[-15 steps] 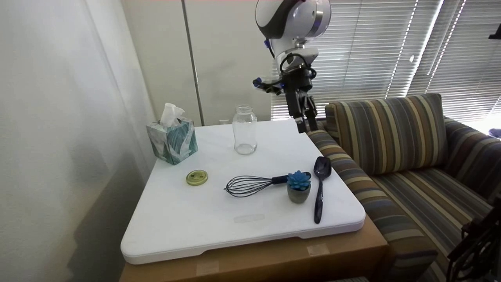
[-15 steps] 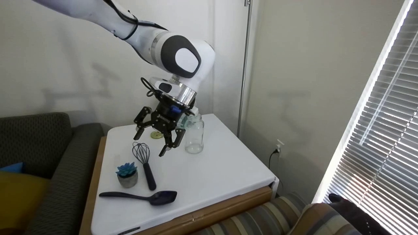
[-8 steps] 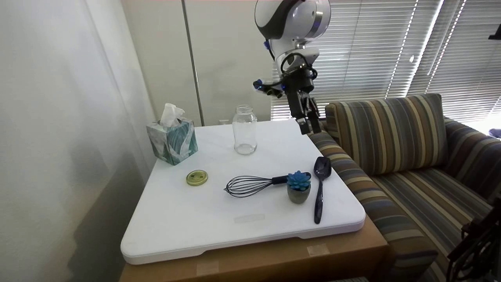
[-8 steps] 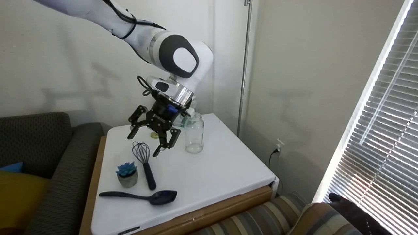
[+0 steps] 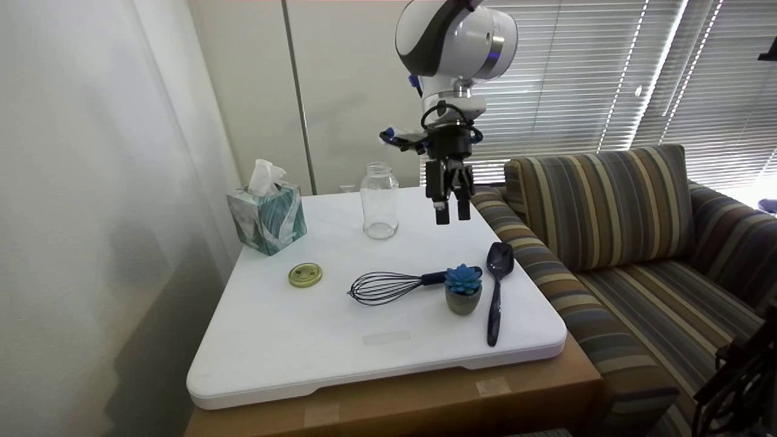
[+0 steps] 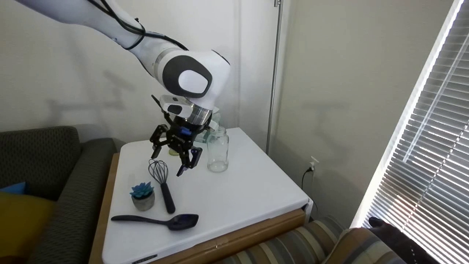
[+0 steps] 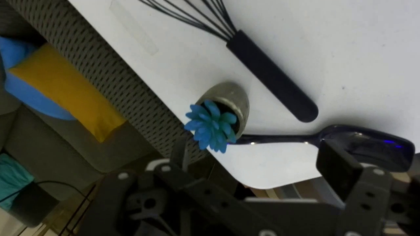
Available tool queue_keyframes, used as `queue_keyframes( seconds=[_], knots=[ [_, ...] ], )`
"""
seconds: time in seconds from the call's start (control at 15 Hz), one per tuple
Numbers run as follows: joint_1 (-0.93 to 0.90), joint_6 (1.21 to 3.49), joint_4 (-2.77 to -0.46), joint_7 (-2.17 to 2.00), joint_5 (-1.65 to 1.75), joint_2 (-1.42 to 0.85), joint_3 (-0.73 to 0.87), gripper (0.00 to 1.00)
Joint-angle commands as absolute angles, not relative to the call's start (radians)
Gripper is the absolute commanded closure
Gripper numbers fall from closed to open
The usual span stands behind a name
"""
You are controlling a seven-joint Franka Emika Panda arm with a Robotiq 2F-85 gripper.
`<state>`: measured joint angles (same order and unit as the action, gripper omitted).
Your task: Remove the spoon from the jar and put it on the table, move the grey object backwards, put the whisk beside the spoon, and then move the glass jar forward
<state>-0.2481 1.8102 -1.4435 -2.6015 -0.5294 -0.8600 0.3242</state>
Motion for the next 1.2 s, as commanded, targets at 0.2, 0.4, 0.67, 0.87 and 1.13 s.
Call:
queue_keyframes(
  seconds=[0.2, 0.4, 0.67, 0.87, 1.13],
  knots=[
    [-0.319, 2.066, -1.655, -2.581, -0.560, -0.774, 0.329, 0.00],
    [-0.353, 2.112, -1.719, -2.583, -0.543, -0.745, 0.336, 0.00],
    [-0.393, 2.164, -1.807, -2.580, -0.537, -0.707, 0.343, 0.00],
    [-0.307, 2.219, -1.858, -2.601, -0.453, -0.677, 0.229, 0.00],
    [-0.239, 2.267, -1.908, -2.600, -0.405, -0.673, 0.128, 0.00]
  ],
)
